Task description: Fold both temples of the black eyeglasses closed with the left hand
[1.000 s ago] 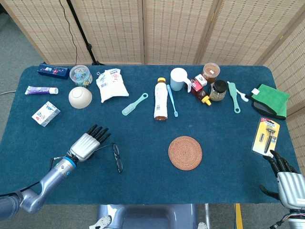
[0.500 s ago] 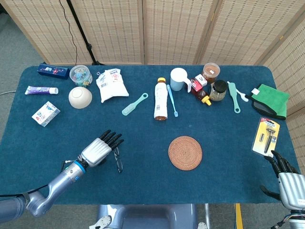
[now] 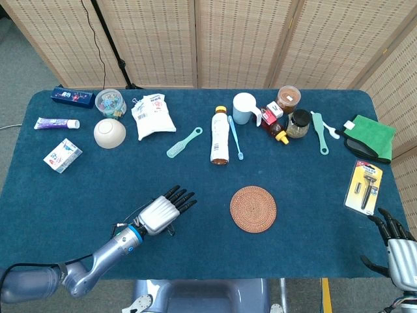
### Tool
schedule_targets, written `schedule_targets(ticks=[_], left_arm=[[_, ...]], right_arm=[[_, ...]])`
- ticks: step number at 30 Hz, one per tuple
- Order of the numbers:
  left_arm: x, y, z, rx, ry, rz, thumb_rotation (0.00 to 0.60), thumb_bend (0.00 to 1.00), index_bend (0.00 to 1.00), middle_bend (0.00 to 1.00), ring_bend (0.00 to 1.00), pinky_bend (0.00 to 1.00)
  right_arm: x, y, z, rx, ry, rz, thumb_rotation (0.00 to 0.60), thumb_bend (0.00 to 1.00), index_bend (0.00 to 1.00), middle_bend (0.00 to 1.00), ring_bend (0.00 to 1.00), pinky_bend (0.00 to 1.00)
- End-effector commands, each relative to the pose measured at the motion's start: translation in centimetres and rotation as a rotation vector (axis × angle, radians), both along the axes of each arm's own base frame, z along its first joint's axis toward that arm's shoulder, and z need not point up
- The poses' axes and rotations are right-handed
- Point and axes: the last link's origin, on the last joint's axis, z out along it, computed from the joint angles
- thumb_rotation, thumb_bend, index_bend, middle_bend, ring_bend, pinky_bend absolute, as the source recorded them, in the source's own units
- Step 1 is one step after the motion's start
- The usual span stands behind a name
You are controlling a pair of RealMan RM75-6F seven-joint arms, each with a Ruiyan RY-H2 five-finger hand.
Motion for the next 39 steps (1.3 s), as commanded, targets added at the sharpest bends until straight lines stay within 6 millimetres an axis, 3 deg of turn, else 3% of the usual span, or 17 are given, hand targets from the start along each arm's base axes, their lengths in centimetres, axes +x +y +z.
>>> schedule_targets(ticks=[1, 13, 21, 29, 39], left_arm=[[0.9, 0.5, -0.6, 0.026, -0.016, 0.015, 0.600, 0.23, 0.01, 0.00, 0.00, 0.00], [4.1, 3.3, -2.6, 0.134, -0.106, 0.123, 0.600, 0.23, 0.01, 0.00, 0.00, 0.00], [4.6, 4.2, -3.0, 0.148, -0.100, 0.147, 0.600, 0.23, 0.01, 0.00, 0.00, 0.00], [3.4, 3.1, -0.2, 0.052, -0.130, 0.153, 0.600, 0.23, 0.05, 0.00, 0.00, 0.00], [0.0, 2.8, 4.5, 0.024, 0.008, 0.079, 0.600, 0.23, 0.14, 0.00, 0.00, 0.00]], right_arm=[[-0.1, 0.1, 0.1, -0.002, -0.002, -0.004, 0.600, 0.03, 0.18, 0.09, 0.20, 0.36], [-0.4, 0.3, 0.1, -0.005, -0.006, -0.011, 0.600, 0.03, 0.18, 0.09, 0.20, 0.36], [-0.4, 0.4, 0.4, -0.012, 0.000, -0.014, 0.600, 0.03, 0.18, 0.09, 0.20, 0.36], [-0.2, 0.2, 0.2, -0.006, -0.004, -0.010, 0.600, 0.03, 0.18, 0.09, 0.20, 0.36], [0.0, -0.2, -0.1, 0.004, -0.009, 0.006, 0.600, 0.03, 0.18, 0.09, 0.20, 0.37]])
